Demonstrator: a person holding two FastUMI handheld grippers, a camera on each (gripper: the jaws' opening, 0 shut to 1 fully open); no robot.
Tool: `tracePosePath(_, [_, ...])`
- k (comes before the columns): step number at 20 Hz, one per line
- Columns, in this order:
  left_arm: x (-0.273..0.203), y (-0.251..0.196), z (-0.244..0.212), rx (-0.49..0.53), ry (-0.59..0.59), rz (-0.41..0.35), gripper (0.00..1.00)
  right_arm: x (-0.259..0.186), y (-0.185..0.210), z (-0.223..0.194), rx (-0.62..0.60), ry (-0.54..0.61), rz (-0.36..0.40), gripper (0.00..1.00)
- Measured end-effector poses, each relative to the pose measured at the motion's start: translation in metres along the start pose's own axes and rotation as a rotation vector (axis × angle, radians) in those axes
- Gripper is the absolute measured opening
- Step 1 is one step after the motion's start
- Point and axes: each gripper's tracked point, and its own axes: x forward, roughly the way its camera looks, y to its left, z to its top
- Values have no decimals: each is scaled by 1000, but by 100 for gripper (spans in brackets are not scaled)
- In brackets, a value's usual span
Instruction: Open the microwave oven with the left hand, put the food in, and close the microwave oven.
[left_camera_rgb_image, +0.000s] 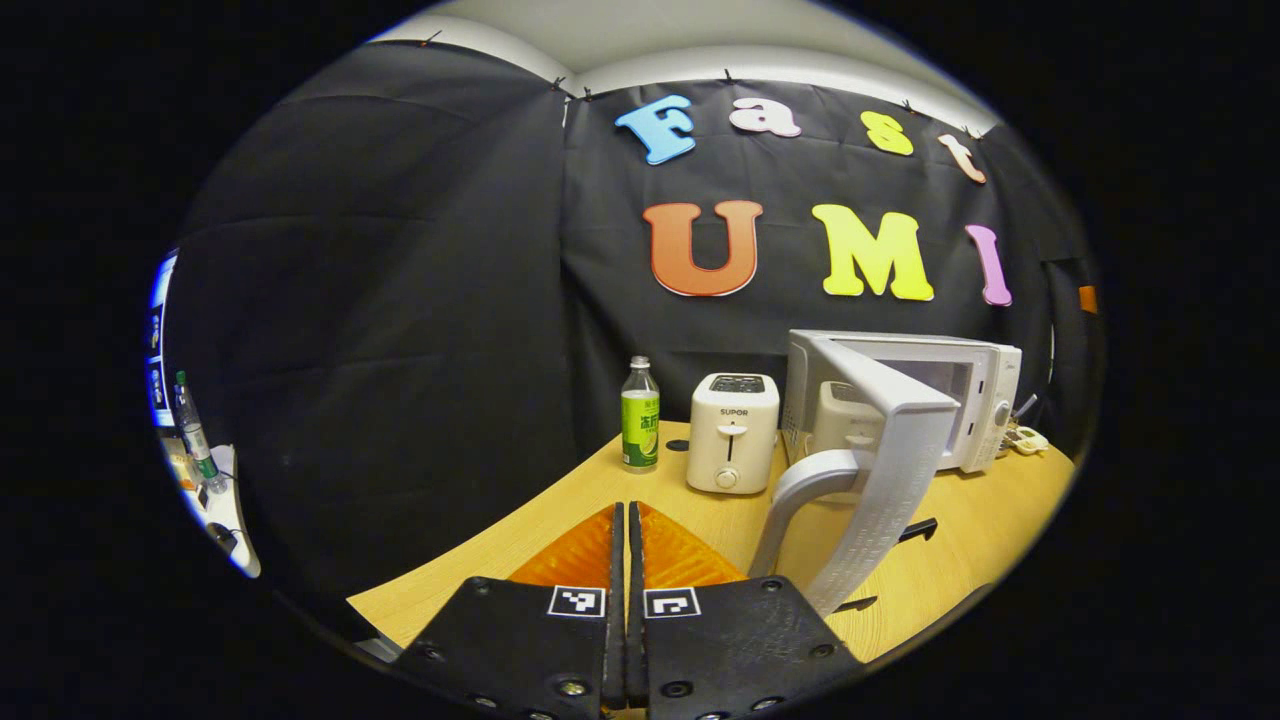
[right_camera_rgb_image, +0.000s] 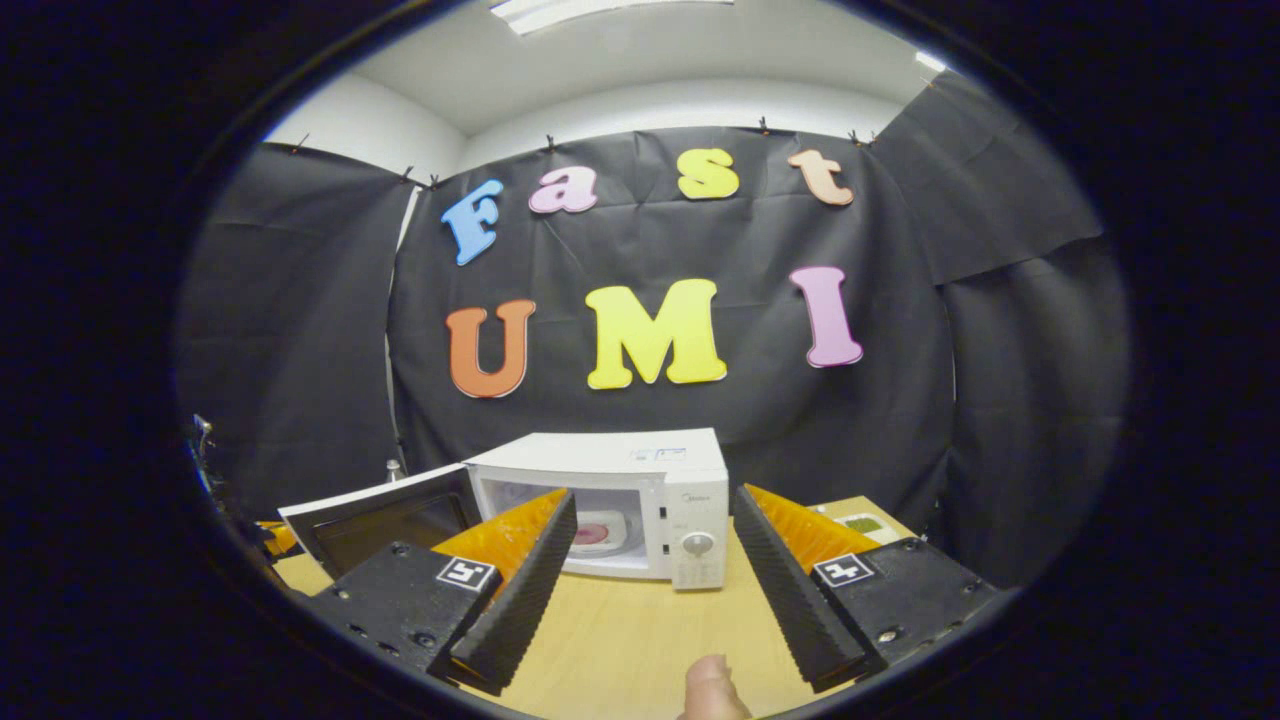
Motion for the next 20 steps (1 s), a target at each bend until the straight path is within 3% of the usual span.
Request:
tracePosePath(1, [-1, -5, 4, -18, -6, -25, 0, -8, -11, 4, -9, -4, -13, 91])
tracePosePath(2, [-4, -9, 6, -26, -12, -32, 0, -14, -20, 8, -18, -8, -23, 100])
tracePosePath(3, [-1, -14, 6, -22, -14, -36, 0, -20, -28, 13, -28, -17, -32, 91])
tracePosePath(4, [0, -21, 2, -19, -6, -50, 0, -25, -33, 16, -34, -21, -36, 100])
tracePosePath(6, [-1, -32, 0, -17, 2, -79, 0, -33, -43, 19, -38, -32, -41, 100])
tracePosePath(7, [-4, -37, 1, -12, 1, -81, 0, -38, -47, 21, -41, -33, -41, 91])
tracePosePath(9, [-6, -42, 1, 4, -6, -71, 0, -37, -56, 22, -42, -33, -49, 91])
tracePosePath(13, [-16, -74, 1, -32, -6, -132, 0, -36, -62, 24, -40, -27, -15, 92])
tracePosePath(20, [-37, -148, 2, 7, -36, -223, 0, -39, -78, 30, -38, -42, 15, 92])
